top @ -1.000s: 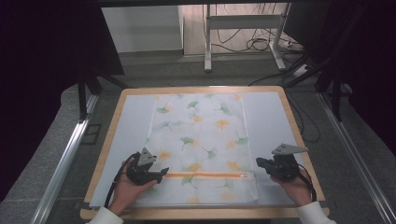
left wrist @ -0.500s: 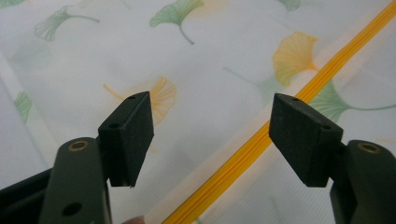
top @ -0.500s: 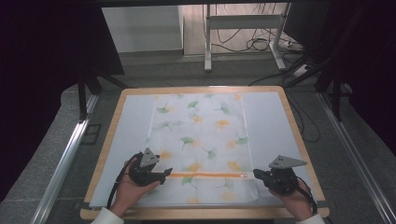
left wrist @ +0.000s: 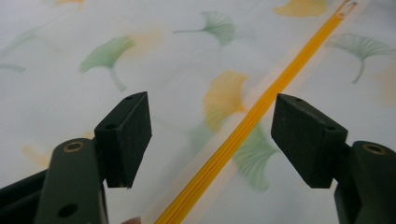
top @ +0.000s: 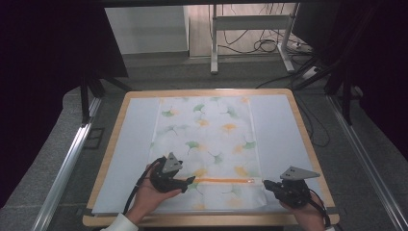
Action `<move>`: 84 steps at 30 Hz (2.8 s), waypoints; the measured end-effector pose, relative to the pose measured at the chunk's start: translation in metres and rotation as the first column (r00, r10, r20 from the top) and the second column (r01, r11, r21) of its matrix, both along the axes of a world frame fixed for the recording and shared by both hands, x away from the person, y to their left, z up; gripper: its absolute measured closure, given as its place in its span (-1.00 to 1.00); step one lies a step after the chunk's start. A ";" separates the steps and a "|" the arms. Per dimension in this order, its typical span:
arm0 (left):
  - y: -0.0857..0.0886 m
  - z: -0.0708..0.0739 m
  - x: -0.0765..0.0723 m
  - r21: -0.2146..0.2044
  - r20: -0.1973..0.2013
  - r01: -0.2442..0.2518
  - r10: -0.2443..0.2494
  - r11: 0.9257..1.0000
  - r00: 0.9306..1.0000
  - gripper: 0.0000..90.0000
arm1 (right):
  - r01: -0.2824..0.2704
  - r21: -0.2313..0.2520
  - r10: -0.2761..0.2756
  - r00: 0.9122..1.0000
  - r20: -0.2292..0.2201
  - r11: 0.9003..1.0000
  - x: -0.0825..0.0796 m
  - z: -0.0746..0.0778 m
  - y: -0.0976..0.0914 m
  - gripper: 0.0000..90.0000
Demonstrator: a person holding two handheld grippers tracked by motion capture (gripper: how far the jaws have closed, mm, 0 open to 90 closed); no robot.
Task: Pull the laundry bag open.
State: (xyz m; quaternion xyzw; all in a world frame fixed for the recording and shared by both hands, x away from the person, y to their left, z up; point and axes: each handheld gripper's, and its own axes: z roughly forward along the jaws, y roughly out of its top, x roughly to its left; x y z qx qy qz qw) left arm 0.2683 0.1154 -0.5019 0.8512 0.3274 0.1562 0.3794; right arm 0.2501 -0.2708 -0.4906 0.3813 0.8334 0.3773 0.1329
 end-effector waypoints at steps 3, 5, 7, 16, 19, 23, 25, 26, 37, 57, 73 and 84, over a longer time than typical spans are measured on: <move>-0.018 0.002 0.003 -0.002 -0.013 0.034 -0.034 0.999 0.999 -0.37 | 0.002 0.006 -0.002 1.000 -0.009 1.000 -0.004 -0.002 -0.002 0.96; -0.030 0.002 0.004 -0.008 -0.019 0.056 -0.056 0.998 0.998 -0.38 | 0.003 0.011 -0.003 1.000 -0.020 1.000 -0.006 -0.003 -0.002 0.96; -0.039 0.002 0.005 -0.010 -0.020 0.075 -0.075 0.997 0.997 -0.38 | -0.001 0.010 0.001 1.000 -0.024 1.000 -0.005 -0.004 -0.001 0.96; -0.060 -0.004 0.009 -0.003 -0.039 0.115 -0.116 0.993 0.993 -0.40 | -0.054 0.004 0.054 0.998 -0.032 0.999 -0.004 -0.006 0.017 0.96; -0.064 -0.006 0.011 0.000 -0.051 0.124 -0.123 0.992 0.991 -0.40 | -0.072 -0.013 0.072 0.997 -0.039 0.997 -0.001 -0.009 0.026 0.96; -0.066 -0.005 0.011 -0.010 -0.051 0.124 -0.124 0.992 0.991 -0.39 | -0.069 -0.037 0.067 0.996 -0.055 0.997 0.004 -0.014 0.029 0.96; -0.067 -0.005 0.011 -0.011 -0.049 0.127 -0.127 0.992 0.991 -0.39 | -0.066 -0.042 0.064 0.996 -0.057 0.997 0.004 -0.014 0.029 0.96; -0.068 -0.004 0.011 -0.007 -0.049 0.131 -0.131 0.991 0.990 -0.38 | -0.052 -0.056 0.048 0.996 -0.074 0.997 0.005 -0.016 0.028 0.96; -0.088 -0.003 0.023 -0.065 -0.086 0.160 -0.165 0.985 0.982 -0.25 | -0.023 -0.089 0.012 0.993 -0.120 0.996 0.002 -0.024 0.023 0.98; -0.127 -0.002 0.039 -0.121 -0.099 0.234 -0.246 0.965 0.964 -0.15 | -0.036 -0.088 0.025 0.992 -0.125 0.996 0.003 -0.025 0.021 0.98; -0.157 -0.005 0.050 -0.064 -0.115 0.317 -0.323 0.946 0.940 0.11 | -0.038 -0.091 0.026 0.992 -0.123 0.995 0.003 -0.024 0.022 0.97; -0.173 -0.017 0.052 -0.067 -0.160 0.353 -0.360 0.933 0.919 0.36 | -0.034 -0.088 0.023 0.992 -0.124 0.996 0.002 -0.024 0.020 0.97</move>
